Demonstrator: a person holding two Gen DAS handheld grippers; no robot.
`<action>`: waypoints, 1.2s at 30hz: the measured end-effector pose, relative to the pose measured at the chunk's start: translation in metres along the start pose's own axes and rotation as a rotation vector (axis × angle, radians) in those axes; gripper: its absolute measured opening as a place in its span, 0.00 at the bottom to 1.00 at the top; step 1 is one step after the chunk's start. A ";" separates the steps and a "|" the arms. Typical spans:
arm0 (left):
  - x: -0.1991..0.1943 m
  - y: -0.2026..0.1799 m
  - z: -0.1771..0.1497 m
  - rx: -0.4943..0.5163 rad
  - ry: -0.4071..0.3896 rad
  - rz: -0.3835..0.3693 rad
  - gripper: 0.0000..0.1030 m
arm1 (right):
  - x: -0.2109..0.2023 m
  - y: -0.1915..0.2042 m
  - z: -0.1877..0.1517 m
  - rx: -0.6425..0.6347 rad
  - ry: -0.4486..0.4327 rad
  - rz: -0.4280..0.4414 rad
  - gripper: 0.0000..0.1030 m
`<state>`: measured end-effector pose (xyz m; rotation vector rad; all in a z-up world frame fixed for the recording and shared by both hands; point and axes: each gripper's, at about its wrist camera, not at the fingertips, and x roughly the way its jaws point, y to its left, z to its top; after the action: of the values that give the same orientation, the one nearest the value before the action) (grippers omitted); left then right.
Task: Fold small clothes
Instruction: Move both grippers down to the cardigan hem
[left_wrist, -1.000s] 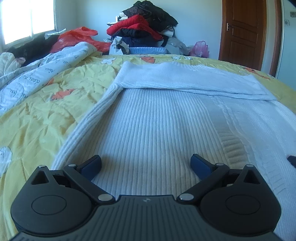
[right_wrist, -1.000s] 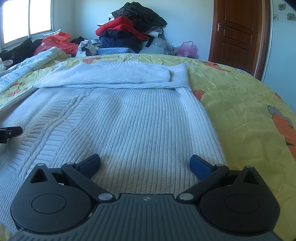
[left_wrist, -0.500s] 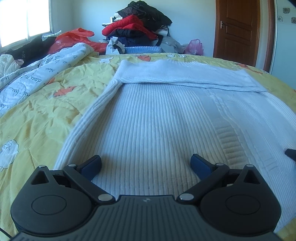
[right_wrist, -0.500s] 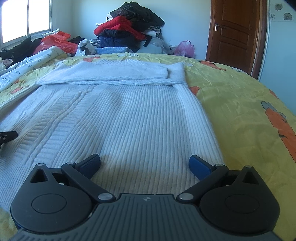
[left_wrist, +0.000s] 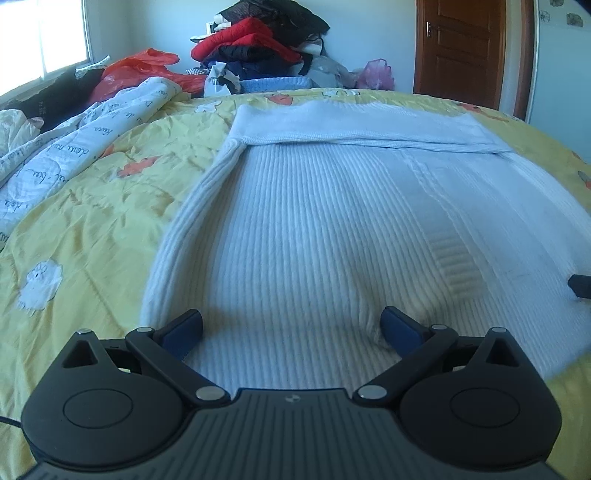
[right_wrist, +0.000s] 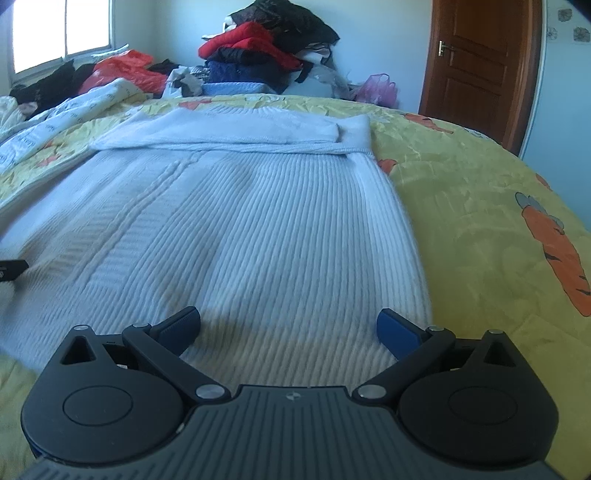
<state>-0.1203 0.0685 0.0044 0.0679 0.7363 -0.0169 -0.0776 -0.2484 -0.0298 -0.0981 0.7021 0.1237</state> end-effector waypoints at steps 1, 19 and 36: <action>-0.002 0.001 -0.001 -0.003 0.003 -0.004 1.00 | -0.003 -0.002 -0.002 0.008 0.000 0.007 0.99; -0.045 0.029 0.000 0.125 -0.030 0.073 1.00 | -0.056 -0.031 -0.002 0.029 0.065 0.128 1.00; 0.007 0.140 0.013 -0.487 0.218 -0.435 0.99 | -0.002 -0.120 0.005 0.541 0.299 0.519 0.62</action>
<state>-0.1011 0.2070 0.0171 -0.5634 0.9439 -0.2474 -0.0584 -0.3661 -0.0194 0.5992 1.0273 0.4161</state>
